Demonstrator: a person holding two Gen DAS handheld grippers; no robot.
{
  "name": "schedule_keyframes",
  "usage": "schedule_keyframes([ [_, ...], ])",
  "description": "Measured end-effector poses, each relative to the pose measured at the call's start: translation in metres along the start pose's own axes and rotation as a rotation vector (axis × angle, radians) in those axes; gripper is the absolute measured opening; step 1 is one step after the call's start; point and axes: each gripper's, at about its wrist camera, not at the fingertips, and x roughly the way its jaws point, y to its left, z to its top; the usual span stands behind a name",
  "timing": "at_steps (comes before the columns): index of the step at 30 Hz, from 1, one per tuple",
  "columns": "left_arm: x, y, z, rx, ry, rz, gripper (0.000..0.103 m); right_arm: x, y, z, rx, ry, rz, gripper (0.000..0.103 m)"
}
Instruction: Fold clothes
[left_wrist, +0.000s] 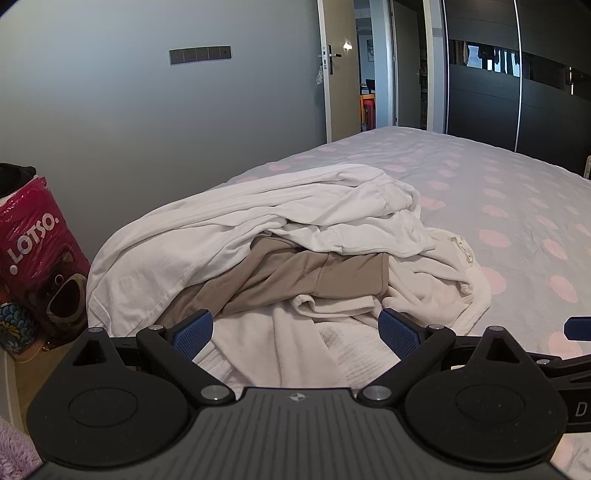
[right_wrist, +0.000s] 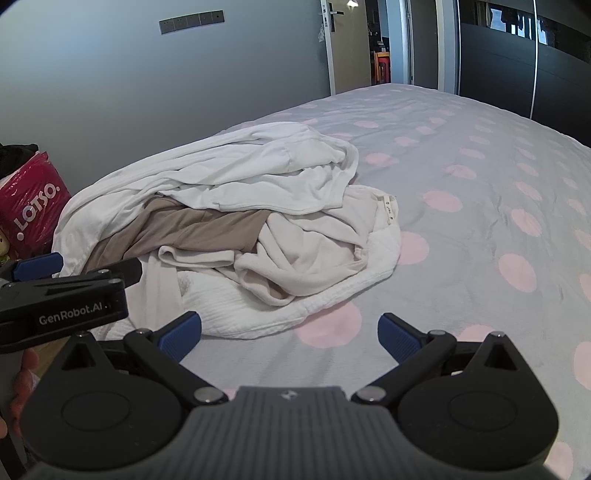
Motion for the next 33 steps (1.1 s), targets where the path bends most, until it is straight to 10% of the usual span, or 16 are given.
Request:
schedule_keyframes([
  [33,0.0018,-0.0017,-0.0058,0.054,0.012,0.048,0.098,-0.0003,0.0074,-0.0019,-0.025,0.006,-0.003,0.102],
])
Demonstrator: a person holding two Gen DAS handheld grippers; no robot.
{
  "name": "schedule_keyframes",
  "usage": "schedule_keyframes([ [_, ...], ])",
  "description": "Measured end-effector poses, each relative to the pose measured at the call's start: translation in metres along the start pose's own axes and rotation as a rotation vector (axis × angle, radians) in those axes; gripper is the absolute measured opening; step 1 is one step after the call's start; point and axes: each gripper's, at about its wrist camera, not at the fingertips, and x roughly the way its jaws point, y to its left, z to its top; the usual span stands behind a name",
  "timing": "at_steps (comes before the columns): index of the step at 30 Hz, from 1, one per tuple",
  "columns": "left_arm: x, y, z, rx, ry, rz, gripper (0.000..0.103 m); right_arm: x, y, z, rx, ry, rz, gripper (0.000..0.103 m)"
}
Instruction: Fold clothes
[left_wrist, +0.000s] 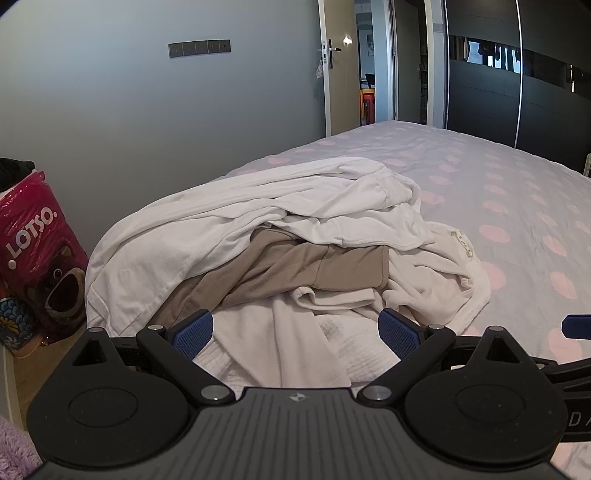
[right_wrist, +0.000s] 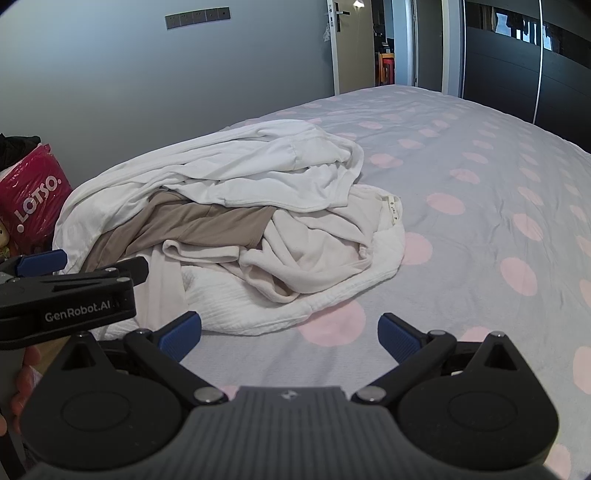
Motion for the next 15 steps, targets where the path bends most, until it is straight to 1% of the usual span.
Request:
schedule_keyframes([
  [9,0.0021,0.0009,-0.0014,-0.025,0.003,-0.017,0.098,0.0014,0.0011,-0.0008,-0.007,0.001,-0.002,0.102],
  [15,0.0071,0.0008,-0.0008,-0.025,0.031,-0.023,0.098,0.0052,0.0008,-0.0015,-0.011,0.0,0.001,0.102],
])
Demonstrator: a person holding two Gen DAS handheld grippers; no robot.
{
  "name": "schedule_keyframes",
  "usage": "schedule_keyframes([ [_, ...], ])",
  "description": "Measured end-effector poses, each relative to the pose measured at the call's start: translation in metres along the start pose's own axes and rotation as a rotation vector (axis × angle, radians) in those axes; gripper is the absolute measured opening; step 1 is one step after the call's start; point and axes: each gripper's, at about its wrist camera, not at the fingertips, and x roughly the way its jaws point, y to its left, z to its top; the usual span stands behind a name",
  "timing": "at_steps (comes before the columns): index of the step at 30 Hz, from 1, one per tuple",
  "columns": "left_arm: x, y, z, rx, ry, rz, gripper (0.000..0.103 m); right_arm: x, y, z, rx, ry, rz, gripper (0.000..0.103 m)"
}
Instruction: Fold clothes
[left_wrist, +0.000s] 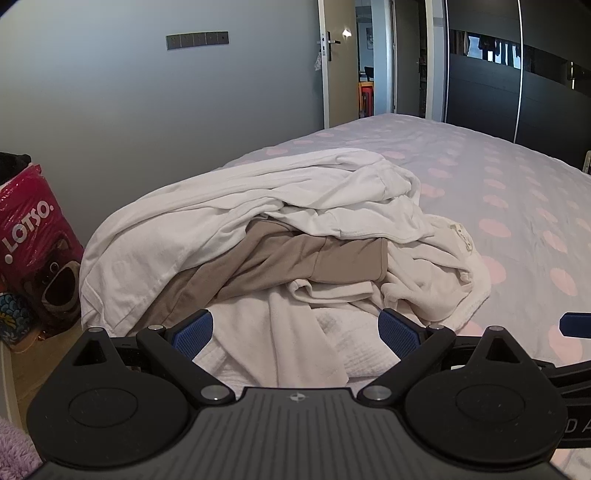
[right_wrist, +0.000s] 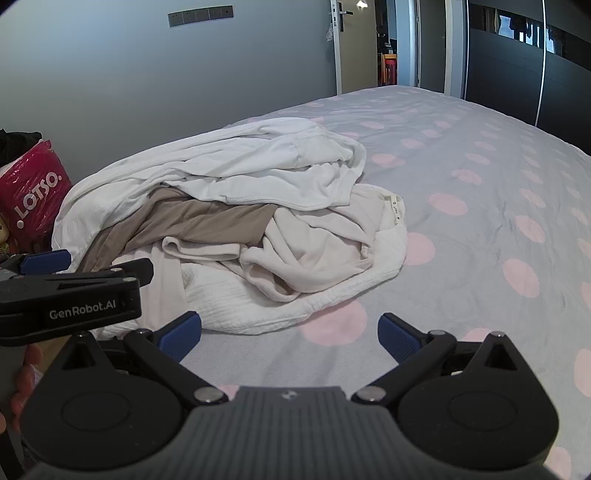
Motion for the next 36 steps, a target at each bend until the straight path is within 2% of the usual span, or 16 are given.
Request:
schedule_keyframes([
  [8,0.019,0.011,0.003,-0.037,0.027,0.007,0.098,0.015,0.001,0.007,-0.023,-0.011,0.008,0.102],
  [14,0.034,0.023,0.017,-0.036,0.049,0.021,0.095,0.031,0.0,0.024,-0.032,-0.001,0.046,0.102],
  [18,0.049,0.026,0.031,-0.017,0.07,-0.005,0.085,0.048,0.004,0.044,-0.042,-0.008,0.054,0.101],
  [19,0.054,0.027,0.036,0.0,0.071,-0.018,0.079,0.054,0.005,0.049,-0.045,-0.008,0.06,0.099],
  [21,0.064,0.029,0.046,0.025,0.073,-0.044,0.073,0.065,0.008,0.059,-0.065,-0.009,0.064,0.089],
  [22,0.07,0.03,0.052,0.032,0.074,-0.056,0.072,0.072,0.01,0.063,-0.081,-0.009,0.061,0.084],
  [24,0.081,0.028,0.063,0.071,0.066,-0.092,0.068,0.085,0.012,0.072,-0.103,-0.004,0.056,0.082],
  [26,0.095,0.023,0.074,0.12,0.069,-0.126,0.065,0.098,0.008,0.08,-0.094,0.011,0.052,0.071],
  [28,0.11,0.018,0.086,0.147,0.054,-0.147,0.063,0.112,-0.001,0.087,-0.047,0.03,0.056,0.064],
  [34,0.149,0.006,0.103,0.233,0.006,-0.204,0.053,0.151,-0.039,0.098,0.175,0.06,0.071,0.064],
  [36,0.157,0.002,0.105,0.242,-0.016,-0.208,0.053,0.165,-0.048,0.097,0.236,0.071,0.081,0.064],
])
